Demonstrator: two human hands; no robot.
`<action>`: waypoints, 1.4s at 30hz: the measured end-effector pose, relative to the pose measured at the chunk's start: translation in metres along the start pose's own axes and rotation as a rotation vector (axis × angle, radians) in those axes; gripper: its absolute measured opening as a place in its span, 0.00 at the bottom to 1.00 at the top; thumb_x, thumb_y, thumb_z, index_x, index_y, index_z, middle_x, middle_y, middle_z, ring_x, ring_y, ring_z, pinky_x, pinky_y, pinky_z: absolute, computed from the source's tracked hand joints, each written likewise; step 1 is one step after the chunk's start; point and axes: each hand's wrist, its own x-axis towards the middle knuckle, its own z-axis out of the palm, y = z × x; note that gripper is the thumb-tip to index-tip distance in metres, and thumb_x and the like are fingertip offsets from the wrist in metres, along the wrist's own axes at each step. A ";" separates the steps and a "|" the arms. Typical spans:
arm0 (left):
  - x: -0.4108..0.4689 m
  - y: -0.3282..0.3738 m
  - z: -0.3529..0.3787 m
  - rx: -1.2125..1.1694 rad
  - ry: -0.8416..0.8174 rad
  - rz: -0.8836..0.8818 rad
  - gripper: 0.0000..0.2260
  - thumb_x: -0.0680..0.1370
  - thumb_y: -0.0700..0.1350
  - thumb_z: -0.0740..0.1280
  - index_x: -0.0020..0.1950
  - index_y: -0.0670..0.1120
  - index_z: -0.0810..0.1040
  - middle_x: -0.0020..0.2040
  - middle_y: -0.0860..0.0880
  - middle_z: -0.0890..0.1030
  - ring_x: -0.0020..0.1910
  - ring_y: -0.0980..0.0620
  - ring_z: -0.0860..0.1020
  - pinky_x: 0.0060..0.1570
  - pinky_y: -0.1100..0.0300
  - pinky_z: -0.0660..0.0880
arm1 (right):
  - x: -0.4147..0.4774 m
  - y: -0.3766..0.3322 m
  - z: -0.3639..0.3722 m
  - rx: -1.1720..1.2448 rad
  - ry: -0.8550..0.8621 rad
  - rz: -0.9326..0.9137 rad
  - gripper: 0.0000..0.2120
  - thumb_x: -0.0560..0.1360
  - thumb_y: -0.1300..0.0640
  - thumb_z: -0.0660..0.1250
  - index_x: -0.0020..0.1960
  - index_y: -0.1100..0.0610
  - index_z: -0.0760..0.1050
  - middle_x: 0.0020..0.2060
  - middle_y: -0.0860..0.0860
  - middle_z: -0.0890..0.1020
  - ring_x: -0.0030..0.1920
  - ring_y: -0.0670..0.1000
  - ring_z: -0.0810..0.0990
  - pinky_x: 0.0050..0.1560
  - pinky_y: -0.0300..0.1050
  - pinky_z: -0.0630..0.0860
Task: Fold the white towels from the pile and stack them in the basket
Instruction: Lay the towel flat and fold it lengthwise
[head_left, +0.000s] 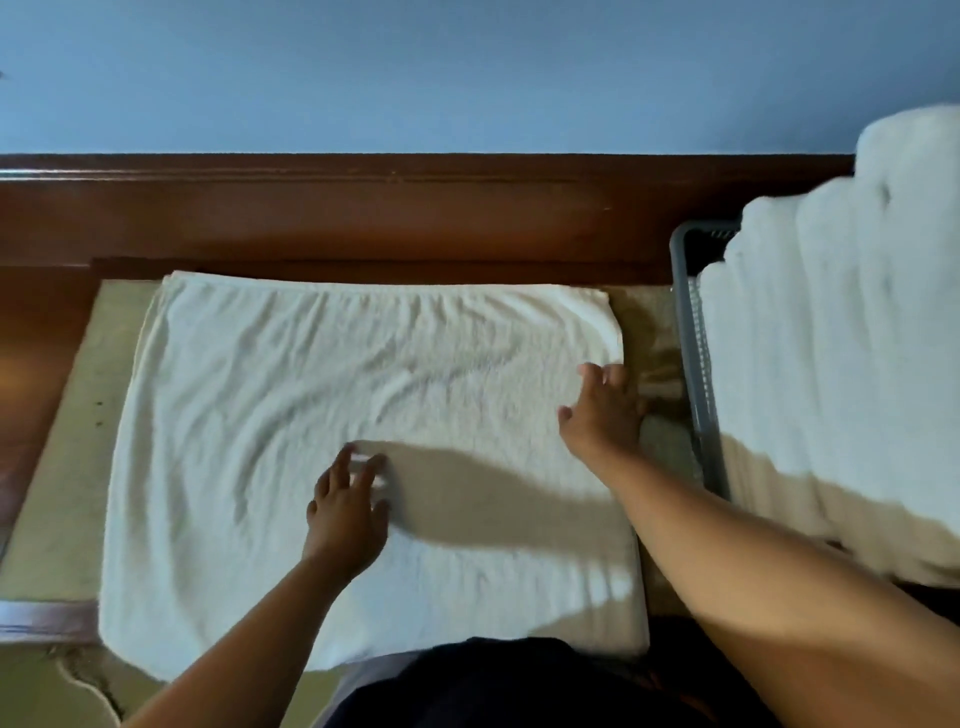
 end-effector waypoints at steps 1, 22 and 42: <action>-0.014 -0.016 0.003 -0.037 0.009 -0.076 0.26 0.81 0.50 0.64 0.78 0.57 0.61 0.82 0.49 0.48 0.78 0.39 0.56 0.71 0.39 0.64 | -0.020 -0.004 0.006 -0.054 -0.042 -0.073 0.25 0.77 0.49 0.68 0.71 0.49 0.64 0.68 0.53 0.64 0.68 0.58 0.66 0.69 0.56 0.62; -0.094 -0.285 -0.059 -0.667 0.157 -0.335 0.14 0.81 0.40 0.59 0.65 0.45 0.76 0.52 0.46 0.79 0.52 0.43 0.79 0.50 0.54 0.75 | -0.283 -0.310 0.158 0.205 -0.416 -0.373 0.14 0.77 0.51 0.68 0.61 0.51 0.74 0.59 0.50 0.73 0.60 0.52 0.75 0.60 0.46 0.73; -0.065 -0.337 -0.079 0.414 -0.123 0.638 0.14 0.78 0.47 0.64 0.63 0.48 0.68 0.60 0.47 0.72 0.58 0.44 0.75 0.56 0.49 0.71 | -0.328 -0.340 0.178 0.427 -0.272 -0.002 0.12 0.76 0.53 0.64 0.59 0.54 0.76 0.52 0.50 0.78 0.53 0.52 0.78 0.54 0.45 0.74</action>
